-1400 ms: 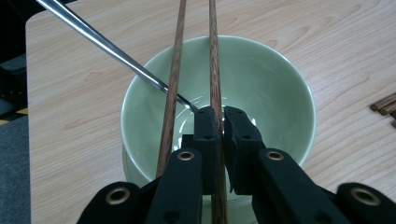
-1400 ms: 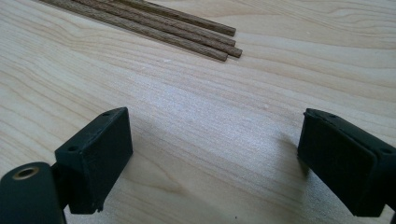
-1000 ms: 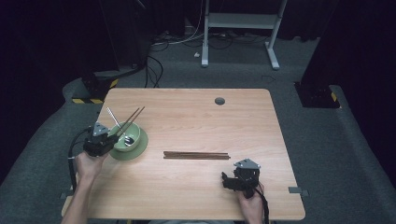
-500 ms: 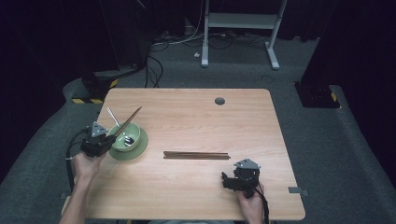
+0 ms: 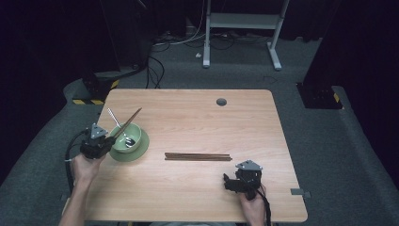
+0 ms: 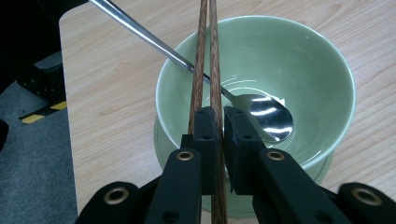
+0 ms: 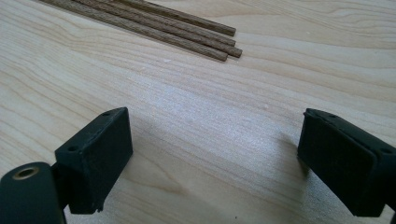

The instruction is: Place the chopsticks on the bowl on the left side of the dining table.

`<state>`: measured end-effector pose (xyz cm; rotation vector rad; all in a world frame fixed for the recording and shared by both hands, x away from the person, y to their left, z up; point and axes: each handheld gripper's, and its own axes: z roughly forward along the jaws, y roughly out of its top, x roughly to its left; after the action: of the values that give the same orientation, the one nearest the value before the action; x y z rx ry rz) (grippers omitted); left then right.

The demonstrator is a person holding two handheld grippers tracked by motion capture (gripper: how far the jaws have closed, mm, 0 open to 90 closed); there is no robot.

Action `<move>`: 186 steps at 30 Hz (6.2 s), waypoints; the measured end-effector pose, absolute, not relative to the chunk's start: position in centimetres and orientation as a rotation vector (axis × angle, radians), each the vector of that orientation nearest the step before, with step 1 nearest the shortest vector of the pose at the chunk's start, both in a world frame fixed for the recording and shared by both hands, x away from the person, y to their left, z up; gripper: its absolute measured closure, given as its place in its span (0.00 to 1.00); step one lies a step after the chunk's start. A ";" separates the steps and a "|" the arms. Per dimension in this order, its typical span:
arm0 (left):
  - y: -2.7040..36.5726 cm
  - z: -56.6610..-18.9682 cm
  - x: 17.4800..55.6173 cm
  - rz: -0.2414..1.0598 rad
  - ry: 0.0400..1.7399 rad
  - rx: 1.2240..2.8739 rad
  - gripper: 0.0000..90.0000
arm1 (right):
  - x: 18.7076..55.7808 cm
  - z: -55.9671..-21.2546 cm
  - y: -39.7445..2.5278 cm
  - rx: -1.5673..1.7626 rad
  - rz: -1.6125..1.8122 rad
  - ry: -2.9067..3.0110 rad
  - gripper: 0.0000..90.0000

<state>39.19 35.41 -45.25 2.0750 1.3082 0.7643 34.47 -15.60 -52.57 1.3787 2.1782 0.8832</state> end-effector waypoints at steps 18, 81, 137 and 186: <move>35.9 -45.2 39.1 0.775 1.320 2.071 0.91 | 34.5 -52.6 -15.6 1.379 0.883 2.178 0.11; 31.7 -42.3 46.2 0.642 1.401 1.900 0.38 | 34.5 -52.6 -15.6 1.379 0.884 2.178 0.11; 30.2 -44.8 49.9 0.532 1.477 2.029 0.35 | 34.5 -52.6 -15.6 1.378 0.883 2.178 0.11; 28.2 -44.5 48.5 0.526 1.332 2.139 0.39 | 34.5 -52.6 -15.6 1.377 0.883 2.178 0.11</move>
<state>48.48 28.21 -44.54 2.1385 1.3320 0.5258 34.47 -15.60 -52.58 1.3765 2.1777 0.8832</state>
